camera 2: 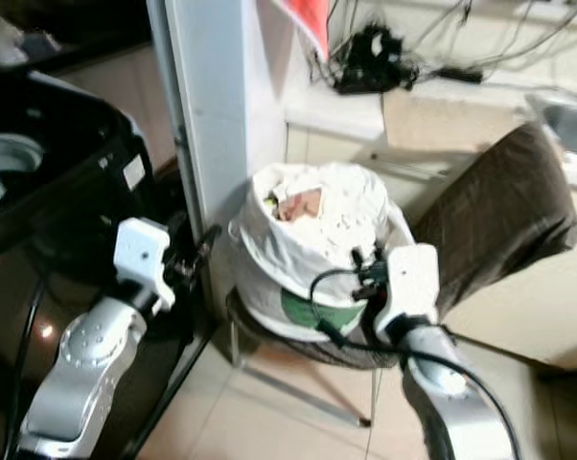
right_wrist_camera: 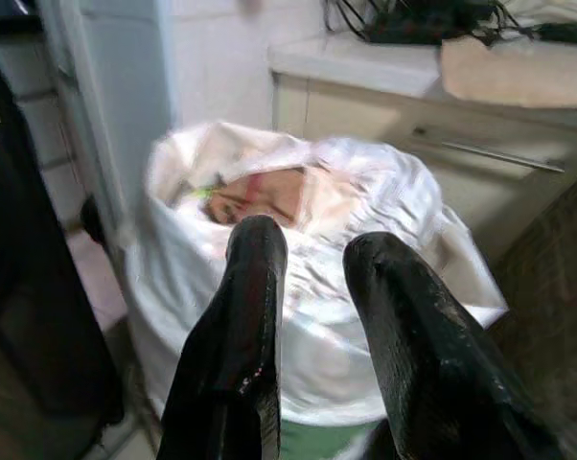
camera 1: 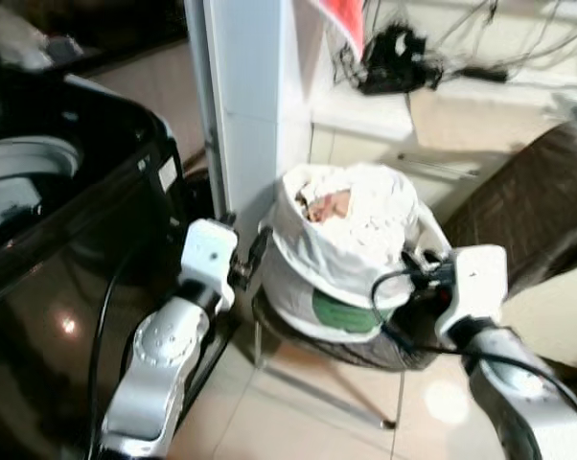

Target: Clothes washing

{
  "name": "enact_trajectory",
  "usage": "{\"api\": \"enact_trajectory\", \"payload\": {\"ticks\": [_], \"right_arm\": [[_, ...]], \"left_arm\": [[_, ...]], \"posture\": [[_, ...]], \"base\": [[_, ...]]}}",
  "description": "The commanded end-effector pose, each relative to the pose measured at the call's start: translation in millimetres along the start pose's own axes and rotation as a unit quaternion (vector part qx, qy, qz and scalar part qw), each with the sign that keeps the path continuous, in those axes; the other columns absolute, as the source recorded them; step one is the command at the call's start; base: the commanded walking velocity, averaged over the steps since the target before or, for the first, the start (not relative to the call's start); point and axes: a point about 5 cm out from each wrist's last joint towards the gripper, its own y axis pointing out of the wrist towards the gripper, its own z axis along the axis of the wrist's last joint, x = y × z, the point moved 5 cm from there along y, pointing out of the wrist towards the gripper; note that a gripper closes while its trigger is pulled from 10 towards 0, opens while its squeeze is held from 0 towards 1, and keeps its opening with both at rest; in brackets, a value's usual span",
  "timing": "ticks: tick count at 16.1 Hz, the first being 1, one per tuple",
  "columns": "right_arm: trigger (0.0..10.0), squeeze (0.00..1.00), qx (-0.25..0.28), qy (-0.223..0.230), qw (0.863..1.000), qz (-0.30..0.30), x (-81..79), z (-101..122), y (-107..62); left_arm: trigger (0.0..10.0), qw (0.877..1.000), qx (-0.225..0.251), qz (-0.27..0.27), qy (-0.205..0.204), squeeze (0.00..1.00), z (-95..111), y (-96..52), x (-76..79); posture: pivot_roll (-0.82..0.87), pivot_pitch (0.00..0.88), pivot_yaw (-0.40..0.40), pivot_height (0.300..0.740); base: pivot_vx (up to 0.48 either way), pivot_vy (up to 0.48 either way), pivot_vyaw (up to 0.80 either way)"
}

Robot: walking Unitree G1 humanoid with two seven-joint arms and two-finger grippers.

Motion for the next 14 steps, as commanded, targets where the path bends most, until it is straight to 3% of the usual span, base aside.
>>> {"api": "enact_trajectory", "payload": {"ticks": [1,3,5,13,14], "right_arm": [[10.0,0.00,0.001,0.001,1.000,-0.003,1.4,1.5,1.6],[10.0,0.00,-0.001,-0.006,1.000,0.003,1.2,1.5,2.1],[10.0,0.00,-0.001,-0.019,1.000,0.019,-2.7,2.7,2.2],[10.0,0.00,0.006,-0.031,0.999,0.032,-7.0,6.9,6.4],[10.0,0.00,0.010,-0.018,1.000,0.023,-4.9,7.4,7.0]], "left_arm": [[10.0,1.000,-0.005,0.013,-0.006,0.00,-0.4,0.6,-5.4],[10.0,1.000,-0.002,0.011,0.003,0.00,0.9,1.9,-6.2],[10.0,1.000,0.005,0.013,-0.024,0.00,2.3,2.6,-8.5],[10.0,0.998,-0.004,0.040,-0.045,0.00,-1.0,1.6,-19.5],[10.0,0.998,-0.005,0.039,-0.046,0.00,-1.4,1.3,-19.5]], "posture": [[-0.05,0.000,-0.024,0.740],[-0.05,0.000,-0.023,0.740],[-0.05,0.000,-0.021,0.740],[-0.04,0.000,-0.029,0.740],[-0.05,0.000,-0.030,0.740]], "base": [[0.000,0.000,0.00],[0.000,0.000,0.00],[0.201,0.000,0.00],[0.451,0.000,0.80],[0.454,0.000,0.00]]}}
